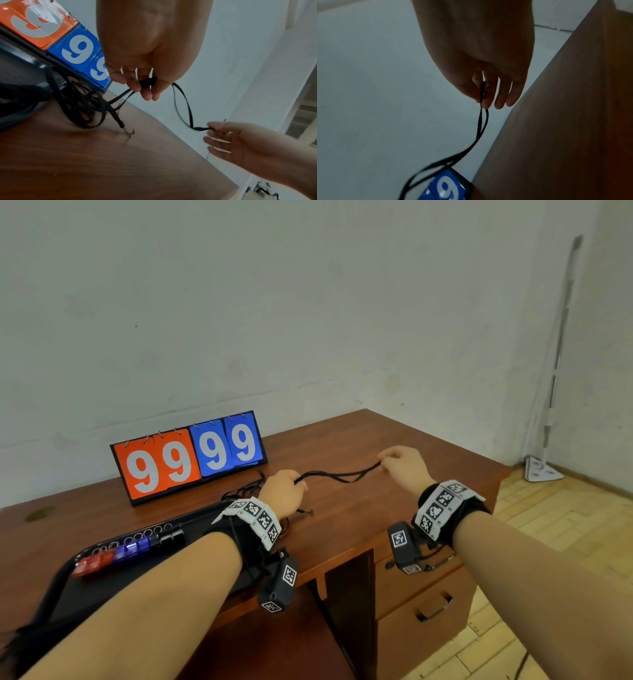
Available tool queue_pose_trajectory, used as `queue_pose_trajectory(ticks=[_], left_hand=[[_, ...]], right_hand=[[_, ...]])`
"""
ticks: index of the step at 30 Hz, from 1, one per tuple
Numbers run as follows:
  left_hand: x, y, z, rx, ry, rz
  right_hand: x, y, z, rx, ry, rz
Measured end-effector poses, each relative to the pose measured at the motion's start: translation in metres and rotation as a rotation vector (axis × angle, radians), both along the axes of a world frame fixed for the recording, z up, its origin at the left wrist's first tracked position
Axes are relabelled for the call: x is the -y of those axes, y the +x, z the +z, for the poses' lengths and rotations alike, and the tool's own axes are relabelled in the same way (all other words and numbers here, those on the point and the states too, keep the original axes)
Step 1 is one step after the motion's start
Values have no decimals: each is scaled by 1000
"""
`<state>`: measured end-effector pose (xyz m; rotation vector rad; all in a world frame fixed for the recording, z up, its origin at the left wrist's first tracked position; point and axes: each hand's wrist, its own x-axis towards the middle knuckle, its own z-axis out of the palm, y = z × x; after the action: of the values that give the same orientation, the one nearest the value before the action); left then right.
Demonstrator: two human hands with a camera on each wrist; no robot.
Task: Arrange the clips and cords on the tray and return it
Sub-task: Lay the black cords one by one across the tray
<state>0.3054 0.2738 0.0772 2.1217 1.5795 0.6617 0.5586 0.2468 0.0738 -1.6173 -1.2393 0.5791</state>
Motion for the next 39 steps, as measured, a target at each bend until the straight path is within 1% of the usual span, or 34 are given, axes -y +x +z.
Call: queue_pose_trajectory(ticks=[2,5,7,10,12,15,17,19,21,23,26,29,36,39], left_hand=[[3,5,1,-76,-17,-55],[7,14,1,-136,-33,-103],[10,20,1,-158,-30,-128],[12,27,0,-191,8,-159],[14,28,2,-192,15,-168],[17,25,3,-155,47,-144],[18,19,0,-122,75,-113],[18,13,-4,-89,82,-89],[16,6,-6,-68,80,-73],[15,0,-7,-61,68,-57],[11,-9,-6,-31,60,-37],[9,-14,-4,-4,53,-40],[8,-17,-6,-72,94,-47],[8,-19,-9,-98,95,-68]], right_hand=[[1,1,-12,157,-83,43],[1,-11,-14,246,-89,149],[5,-28,-6,273,-66,286],[10,-58,3,330,-122,530],[11,-72,2,307,-135,614],[12,-75,1,278,-122,627],[15,-73,1,225,-135,644],[18,-72,4,245,-127,622],[17,-69,6,298,-77,540],[16,-63,10,276,-11,434],[16,-52,15,108,72,316],[16,-43,14,-38,104,235],[16,-38,14,-239,138,168],[17,-37,16,-268,153,156]])
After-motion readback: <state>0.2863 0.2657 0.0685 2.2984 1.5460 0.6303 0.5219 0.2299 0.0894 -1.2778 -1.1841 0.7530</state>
